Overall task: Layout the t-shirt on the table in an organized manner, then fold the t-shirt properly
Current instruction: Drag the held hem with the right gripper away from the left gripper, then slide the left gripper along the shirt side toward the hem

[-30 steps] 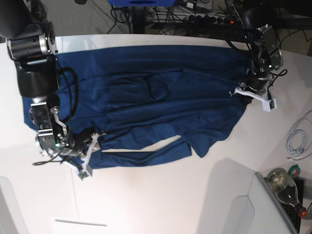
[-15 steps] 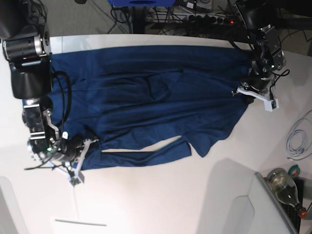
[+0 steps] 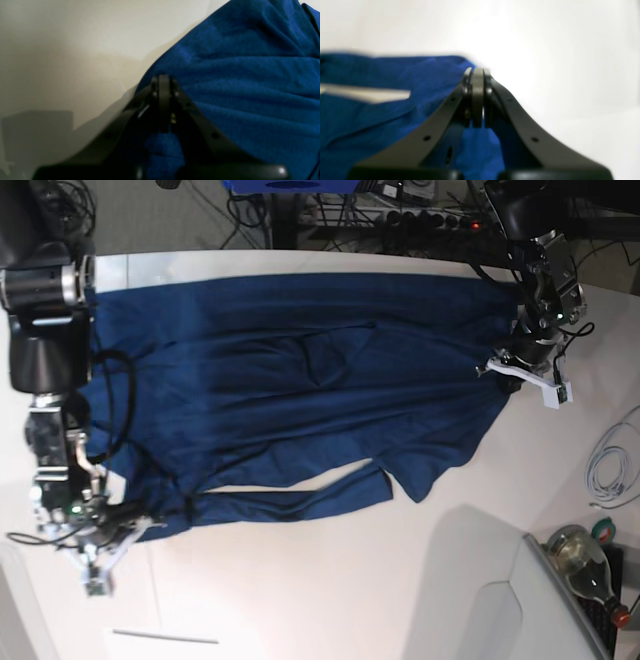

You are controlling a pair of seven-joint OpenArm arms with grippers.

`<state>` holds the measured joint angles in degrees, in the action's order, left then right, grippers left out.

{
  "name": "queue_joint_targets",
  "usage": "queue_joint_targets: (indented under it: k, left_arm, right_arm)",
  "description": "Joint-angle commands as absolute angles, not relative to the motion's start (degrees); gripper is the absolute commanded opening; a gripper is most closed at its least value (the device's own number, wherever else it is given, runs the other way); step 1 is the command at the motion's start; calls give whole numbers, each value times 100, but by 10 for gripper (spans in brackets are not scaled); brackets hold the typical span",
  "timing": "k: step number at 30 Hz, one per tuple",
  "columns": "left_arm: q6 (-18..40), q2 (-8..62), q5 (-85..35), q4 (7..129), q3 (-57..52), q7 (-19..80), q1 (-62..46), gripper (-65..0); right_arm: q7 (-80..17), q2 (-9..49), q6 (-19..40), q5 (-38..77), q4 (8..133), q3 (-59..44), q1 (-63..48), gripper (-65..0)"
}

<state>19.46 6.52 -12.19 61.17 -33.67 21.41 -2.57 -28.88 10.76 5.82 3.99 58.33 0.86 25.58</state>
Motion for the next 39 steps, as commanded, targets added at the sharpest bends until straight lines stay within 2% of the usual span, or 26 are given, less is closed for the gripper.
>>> queue_joint_targets:
  k: [1,5,10,15,17,20,21,22,25,28,30,33,39]
  left_arm:
    - [1771,673,-971,6088,-3371,2554,-312,-650]
    - [1771,690,-971,6088,-3371,2554,-321,-650]
    - [1771,743,-971,6088,-3371,2571,-286,-650]
    - [1771,743,-971,6211,-3371,2580,-268,-650]
    - [1771,708,-971,6457,-3371,2589,-268,-650]
    - [1780,620,-980,6976,-3371,2695,-330,-650]
    - [1780,593,-980,7125,-3380,2853,-330,-650]
    - [1780,593,-980,7319,-3389,3037,-382,-650]
    - [1789,514,-980,7960,-3582,3345,-497,-650]
    - [1789,418,-980,8505,-3670,3503,-523,-650]
    - [1798,409,-980,8620,-3662,3556,-444,-650]
    - [1798,409,-980,8303,-3468,3565,40,-650]
    - [1798,418,-971,6809,-2879,3530,1235,-650]
  right_arm:
    - [-2738,1138,532,382,5842,66,2835,-648]
    - [-2615,1297,532,382,5200,84,3231,-648]
    - [-1921,1446,532,382,4119,101,3600,-648]
    - [-1895,1446,532,382,3618,75,3653,-639]
    - [-1763,1437,532,382,3600,92,3653,-561]
    - [-1745,1481,532,382,3635,75,3635,-347]
    - [-1754,1499,532,382,3653,66,3635,-296]
    - [-1754,1569,532,382,3741,57,3626,-275]
    - [-1789,1789,576,409,4189,48,3248,-303]
    - [-2255,1895,1112,409,5068,48,2598,-374]
    - [-2440,1912,1499,409,5560,-40,2141,-474]
    - [-2475,1771,1578,400,5710,-523,1798,-641]
    - [-2466,1684,1578,400,5429,-945,1569,-642]
